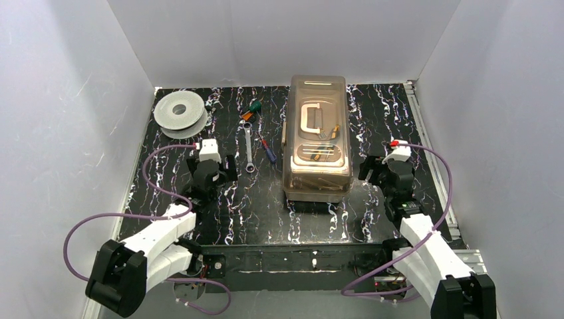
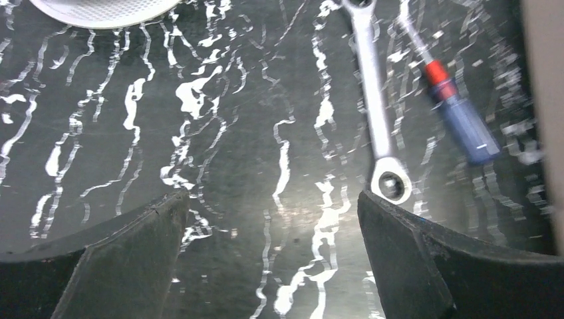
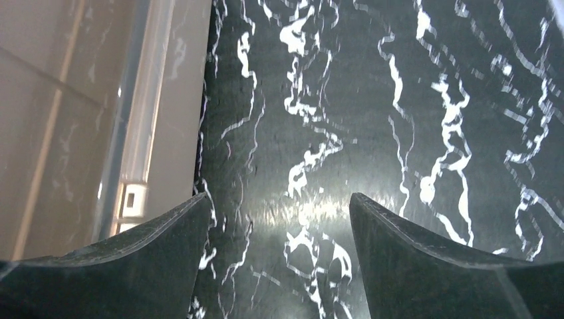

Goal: Pack the tool kit

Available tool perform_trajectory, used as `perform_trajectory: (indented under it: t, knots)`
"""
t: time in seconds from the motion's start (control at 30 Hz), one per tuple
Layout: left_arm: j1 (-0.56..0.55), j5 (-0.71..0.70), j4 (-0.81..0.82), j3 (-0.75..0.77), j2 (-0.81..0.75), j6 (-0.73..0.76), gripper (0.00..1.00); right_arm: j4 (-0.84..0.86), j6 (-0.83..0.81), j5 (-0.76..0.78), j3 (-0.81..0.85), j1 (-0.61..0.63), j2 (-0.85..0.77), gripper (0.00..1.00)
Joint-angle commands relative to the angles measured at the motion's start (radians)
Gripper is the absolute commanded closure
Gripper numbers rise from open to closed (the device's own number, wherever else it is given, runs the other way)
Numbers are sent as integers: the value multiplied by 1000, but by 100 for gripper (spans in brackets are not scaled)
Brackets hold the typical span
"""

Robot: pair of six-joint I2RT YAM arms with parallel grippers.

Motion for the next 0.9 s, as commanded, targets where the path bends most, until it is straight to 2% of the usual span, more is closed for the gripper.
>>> perform_trajectory:
  t: [0.0,0.03,0.13,0.23,0.3,0.33,0.4,0.5,0.53,0.6,0.63,0.7,0.77,0.83,0.87]
  knots:
    - [0,-126,292,-90,30,238,2,306,-111,41,-38,-11,47,15]
    - [0,-138,292,-88,35,242,2,347,-139,44,-47,-13,66,14]
    - [1,-87,463,-133,73,328,2,517,-153,110,-84,-13,159,13]
    - [28,-101,571,-150,147,360,2,733,-192,150,-140,-15,284,13]
    - [44,-105,602,-145,196,372,2,722,-233,99,-118,-19,332,17]
    - [47,-111,580,-129,205,369,2,693,-240,81,-95,-20,340,18]
    - [71,-69,495,-100,199,343,2,780,-261,127,-106,-43,388,16]
    - [90,-108,498,-110,217,318,2,1064,-161,31,-173,-164,531,17]
    - [95,-109,520,-127,233,310,2,1088,-171,3,-173,-193,557,17]
    - [112,-113,540,-127,278,277,2,875,-154,-25,-108,-202,517,17]
    - [119,-115,538,-120,298,266,2,942,-165,-27,-105,-204,546,19]
    - [126,-118,520,-103,319,258,2,878,-155,-16,-99,-204,523,23]
    - [128,-114,509,-98,319,258,2,932,-164,-17,-106,-202,544,13]
    - [132,-104,503,-95,319,258,2,827,-168,-27,-60,-201,538,12]
    - [136,-100,496,-90,322,258,3,831,-165,-31,-69,-203,534,12]
